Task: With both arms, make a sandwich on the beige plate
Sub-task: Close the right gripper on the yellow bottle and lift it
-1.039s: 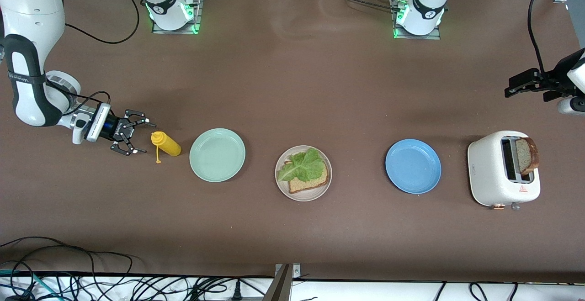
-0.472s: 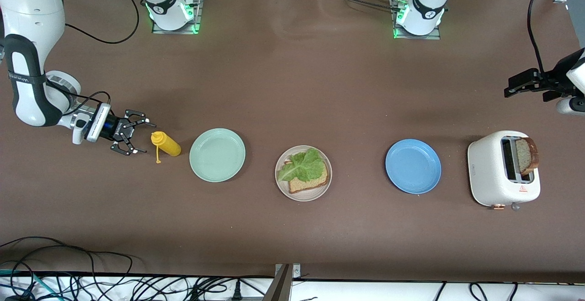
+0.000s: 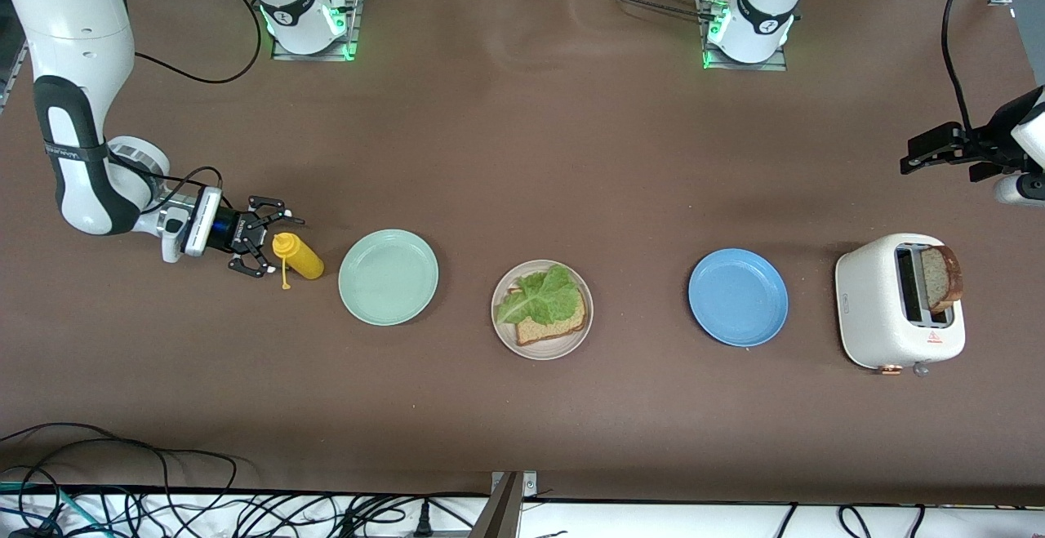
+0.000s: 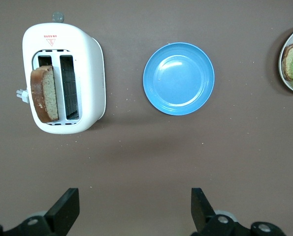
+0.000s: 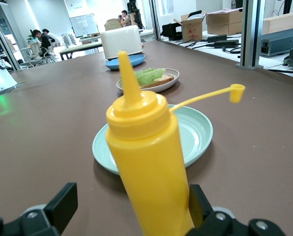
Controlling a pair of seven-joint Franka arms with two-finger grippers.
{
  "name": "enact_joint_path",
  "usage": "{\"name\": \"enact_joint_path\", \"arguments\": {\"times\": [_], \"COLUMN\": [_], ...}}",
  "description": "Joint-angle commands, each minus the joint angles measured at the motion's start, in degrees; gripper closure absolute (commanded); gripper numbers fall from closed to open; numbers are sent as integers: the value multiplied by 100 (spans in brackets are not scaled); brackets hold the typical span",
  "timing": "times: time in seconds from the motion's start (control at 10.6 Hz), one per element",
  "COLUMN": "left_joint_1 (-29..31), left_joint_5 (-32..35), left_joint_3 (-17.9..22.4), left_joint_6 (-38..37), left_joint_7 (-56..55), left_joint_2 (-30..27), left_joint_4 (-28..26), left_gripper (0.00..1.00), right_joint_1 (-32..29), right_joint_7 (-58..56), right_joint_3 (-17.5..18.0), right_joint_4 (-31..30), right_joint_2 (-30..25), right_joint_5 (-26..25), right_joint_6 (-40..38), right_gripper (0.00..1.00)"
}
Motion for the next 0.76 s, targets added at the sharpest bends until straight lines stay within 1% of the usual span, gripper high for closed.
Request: {"name": "enact_joint_path", "arguments": {"times": [0.0,0.09,0.28,0.57,0.66], "left_joint_1": [19,19,28,28,28], "left_joint_5": [58,58,58,58,58], "left_joint_3": [-32,-32,-32,-32,-32], "left_joint_6": [-57,-57,-57,-57,-57], "left_joint_7": [40,40,40,40,40], "left_joint_2": [61,61,61,61,61], "left_joint_4": [150,150,150,150,150], "left_gripper": [0,0,0,0,0], "right_joint_1": [-85,-85,-85,-85,-77], "right_joint_7": [-88,-97,-88,-88,-88], "right_joint_3": [34,104,157,254,297], "right_joint_4": [84,84,93,128,128], "right_joint_2": [54,54,62,98,98], "right_joint_5": [85,85,102,278,278], "right_joint_6": [-91,-65,-47,58,58], "right_gripper": [0,4,4,4,6]}}
